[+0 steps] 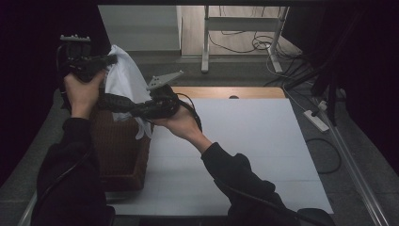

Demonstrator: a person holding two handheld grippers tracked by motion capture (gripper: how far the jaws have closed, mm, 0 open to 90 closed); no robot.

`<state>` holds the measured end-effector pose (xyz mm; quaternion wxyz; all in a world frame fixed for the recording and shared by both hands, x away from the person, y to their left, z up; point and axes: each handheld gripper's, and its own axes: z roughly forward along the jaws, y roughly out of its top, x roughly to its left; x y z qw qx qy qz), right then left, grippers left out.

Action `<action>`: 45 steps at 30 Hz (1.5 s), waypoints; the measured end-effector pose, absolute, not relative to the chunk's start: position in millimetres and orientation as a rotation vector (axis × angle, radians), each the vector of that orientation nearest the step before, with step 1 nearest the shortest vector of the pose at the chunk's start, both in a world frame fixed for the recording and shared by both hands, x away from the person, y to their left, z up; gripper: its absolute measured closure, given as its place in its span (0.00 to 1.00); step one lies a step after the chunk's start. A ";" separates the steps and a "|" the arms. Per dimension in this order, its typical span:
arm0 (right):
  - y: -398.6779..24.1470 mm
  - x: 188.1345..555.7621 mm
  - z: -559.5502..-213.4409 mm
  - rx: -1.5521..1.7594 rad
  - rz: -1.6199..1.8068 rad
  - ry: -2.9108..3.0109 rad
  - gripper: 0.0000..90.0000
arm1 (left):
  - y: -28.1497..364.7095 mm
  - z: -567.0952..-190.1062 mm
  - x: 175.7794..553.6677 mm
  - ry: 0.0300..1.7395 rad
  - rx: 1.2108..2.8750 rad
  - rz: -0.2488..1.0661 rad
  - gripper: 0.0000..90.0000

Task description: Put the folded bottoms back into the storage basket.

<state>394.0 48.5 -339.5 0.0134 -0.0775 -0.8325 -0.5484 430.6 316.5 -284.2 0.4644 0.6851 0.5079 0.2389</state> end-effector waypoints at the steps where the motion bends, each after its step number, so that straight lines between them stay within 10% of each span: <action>1: 50.9 393.5 -339.9 -0.243 -1.715 -2.586 0.87 | 317.9 -283.9 430.1 1.250 1.682 0.588 0.93; 45: 114.5 386.9 -418.4 -0.357 -1.590 -2.658 0.87 | 358.8 -369.1 452.5 1.324 1.774 0.427 0.93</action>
